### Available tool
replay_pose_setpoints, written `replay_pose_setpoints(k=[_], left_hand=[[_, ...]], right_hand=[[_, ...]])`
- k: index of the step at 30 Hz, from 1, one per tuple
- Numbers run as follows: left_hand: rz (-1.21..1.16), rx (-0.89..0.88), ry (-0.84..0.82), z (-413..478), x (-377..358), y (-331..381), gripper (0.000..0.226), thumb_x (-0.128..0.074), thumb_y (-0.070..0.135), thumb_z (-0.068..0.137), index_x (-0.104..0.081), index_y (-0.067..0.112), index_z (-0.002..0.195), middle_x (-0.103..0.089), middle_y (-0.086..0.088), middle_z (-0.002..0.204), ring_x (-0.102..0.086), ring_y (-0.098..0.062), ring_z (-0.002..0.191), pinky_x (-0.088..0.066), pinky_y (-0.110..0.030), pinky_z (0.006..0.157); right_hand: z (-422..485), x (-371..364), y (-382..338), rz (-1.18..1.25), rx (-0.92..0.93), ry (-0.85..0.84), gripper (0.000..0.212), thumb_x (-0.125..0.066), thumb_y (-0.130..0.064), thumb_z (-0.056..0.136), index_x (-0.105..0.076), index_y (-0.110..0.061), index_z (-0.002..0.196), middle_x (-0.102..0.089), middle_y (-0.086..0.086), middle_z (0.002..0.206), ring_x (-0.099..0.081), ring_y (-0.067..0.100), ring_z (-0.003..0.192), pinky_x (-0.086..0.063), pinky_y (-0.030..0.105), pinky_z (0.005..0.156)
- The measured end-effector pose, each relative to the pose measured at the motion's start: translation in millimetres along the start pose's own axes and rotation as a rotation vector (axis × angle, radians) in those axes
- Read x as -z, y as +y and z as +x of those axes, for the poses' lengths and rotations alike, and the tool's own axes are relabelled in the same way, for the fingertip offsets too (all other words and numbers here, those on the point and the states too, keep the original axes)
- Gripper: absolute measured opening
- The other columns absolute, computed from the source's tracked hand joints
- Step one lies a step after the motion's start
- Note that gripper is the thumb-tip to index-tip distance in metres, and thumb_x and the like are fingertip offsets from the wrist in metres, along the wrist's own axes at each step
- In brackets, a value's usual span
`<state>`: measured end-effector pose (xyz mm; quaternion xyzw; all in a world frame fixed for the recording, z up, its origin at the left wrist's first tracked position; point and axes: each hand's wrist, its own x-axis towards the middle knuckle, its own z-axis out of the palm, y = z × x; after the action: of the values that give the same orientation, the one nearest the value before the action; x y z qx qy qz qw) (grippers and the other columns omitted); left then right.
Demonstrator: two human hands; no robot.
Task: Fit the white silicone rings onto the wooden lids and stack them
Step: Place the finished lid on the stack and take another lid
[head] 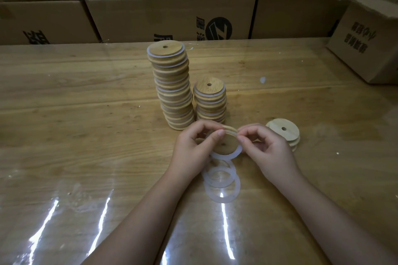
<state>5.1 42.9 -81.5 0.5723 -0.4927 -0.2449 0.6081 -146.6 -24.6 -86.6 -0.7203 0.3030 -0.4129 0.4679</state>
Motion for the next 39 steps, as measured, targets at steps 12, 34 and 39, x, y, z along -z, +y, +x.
replay_pose_setpoints(k=[12,34,39], left_hand=[[-0.06,0.077,0.04,2.7,3.0,-2.3,0.007,-0.067,0.016,0.082,-0.069,0.022,0.082,-0.072,-0.004,0.085,-0.066,-0.026,0.084,-0.053,-0.041,0.078],[0.185,-0.06,-0.069,-0.2,0.1,-4.5,0.019,-0.068,0.014,0.086,-0.069,0.016,0.105,-0.068,0.004,0.098,-0.061,-0.004,0.091,-0.046,-0.018,0.077],[0.162,-0.015,-0.025,0.3,1.0,-4.9,0.018,-0.065,0.019,0.085,-0.07,0.019,0.102,-0.07,0.004,0.097,-0.064,-0.013,0.09,-0.052,-0.036,0.081]], right_hand=[[0.7,-1.7,1.3,-0.095,-0.069,-0.004,0.013,-0.064,-0.005,0.084,-0.064,-0.018,0.081,-0.065,-0.002,0.087,-0.063,0.016,0.075,-0.053,0.025,0.066],[-1.4,-1.9,1.7,-0.137,-0.012,0.11,0.019,-0.063,-0.007,0.083,-0.059,-0.026,0.081,-0.066,-0.006,0.088,-0.062,0.011,0.076,-0.052,0.023,0.066],[-1.3,-0.7,4.0,-0.17,-0.059,0.101,0.009,-0.064,-0.014,0.082,-0.061,-0.023,0.081,-0.067,-0.009,0.089,-0.063,0.009,0.075,-0.054,0.032,0.069]])
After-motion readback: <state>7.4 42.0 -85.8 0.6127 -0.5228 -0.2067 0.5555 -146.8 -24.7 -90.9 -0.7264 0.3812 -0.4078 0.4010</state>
